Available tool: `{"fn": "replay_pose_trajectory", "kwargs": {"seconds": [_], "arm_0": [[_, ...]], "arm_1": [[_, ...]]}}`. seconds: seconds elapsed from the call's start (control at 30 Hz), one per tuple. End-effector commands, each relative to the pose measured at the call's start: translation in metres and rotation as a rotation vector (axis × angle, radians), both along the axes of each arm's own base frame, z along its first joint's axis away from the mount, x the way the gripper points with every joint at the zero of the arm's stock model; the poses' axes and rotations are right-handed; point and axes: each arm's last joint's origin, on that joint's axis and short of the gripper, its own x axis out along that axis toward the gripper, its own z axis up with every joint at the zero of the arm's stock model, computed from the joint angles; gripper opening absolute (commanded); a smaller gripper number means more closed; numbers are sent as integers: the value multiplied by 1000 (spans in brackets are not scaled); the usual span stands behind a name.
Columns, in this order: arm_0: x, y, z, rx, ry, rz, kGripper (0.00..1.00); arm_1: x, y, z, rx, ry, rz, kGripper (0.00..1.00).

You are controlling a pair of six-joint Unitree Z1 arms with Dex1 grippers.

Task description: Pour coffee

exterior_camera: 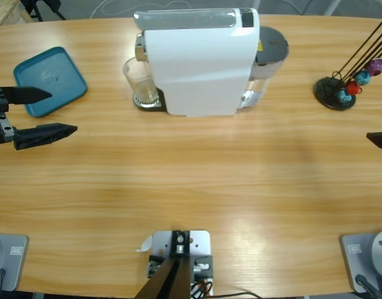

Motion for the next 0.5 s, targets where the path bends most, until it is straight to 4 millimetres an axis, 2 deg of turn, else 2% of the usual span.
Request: {"fn": "replay_pose_trajectory", "kwargs": {"seconds": [0.03,0.2,0.33,0.5], "arm_0": [[-2,0,-10,13,36,-9,1000],[-3,0,-9,11,33,-9,1000],[-4,1,-12,14,40,-11,1000],[-1,-1,-10,12,39,-12,1000]], "arm_1": [[14,13,-7,-66,51,19,1000],[14,14,-7,-78,66,20,1000],[9,9,1,-89,79,20,1000],[16,16,-2,-101,93,21,1000]]}}
